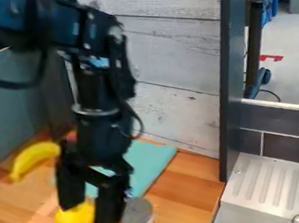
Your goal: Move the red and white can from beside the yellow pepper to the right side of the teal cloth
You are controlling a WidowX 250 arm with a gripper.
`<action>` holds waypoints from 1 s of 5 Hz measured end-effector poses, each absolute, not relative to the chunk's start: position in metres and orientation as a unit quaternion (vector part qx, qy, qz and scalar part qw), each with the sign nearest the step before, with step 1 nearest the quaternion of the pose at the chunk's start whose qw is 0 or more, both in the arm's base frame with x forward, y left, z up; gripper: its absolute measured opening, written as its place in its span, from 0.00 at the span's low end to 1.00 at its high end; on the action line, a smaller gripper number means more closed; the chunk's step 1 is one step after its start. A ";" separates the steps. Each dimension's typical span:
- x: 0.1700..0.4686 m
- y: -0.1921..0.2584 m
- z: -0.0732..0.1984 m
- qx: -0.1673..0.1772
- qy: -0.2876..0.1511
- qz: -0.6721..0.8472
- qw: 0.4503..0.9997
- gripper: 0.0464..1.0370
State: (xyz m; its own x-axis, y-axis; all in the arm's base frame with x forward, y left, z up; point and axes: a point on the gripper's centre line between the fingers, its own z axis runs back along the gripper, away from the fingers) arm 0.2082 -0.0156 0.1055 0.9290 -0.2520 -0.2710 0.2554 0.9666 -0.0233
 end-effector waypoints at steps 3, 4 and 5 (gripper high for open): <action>0.204 -0.028 0.063 -0.009 0.167 -0.077 0.983 0.96; 0.205 -0.034 0.055 -0.016 0.146 -0.044 0.988 0.96; 0.209 -0.041 0.046 -0.026 0.135 -0.031 0.990 0.96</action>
State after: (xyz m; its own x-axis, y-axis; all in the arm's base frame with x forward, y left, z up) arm 0.2087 -0.0407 0.0461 0.9614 -0.0681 -0.2665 0.0538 0.9967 -0.0607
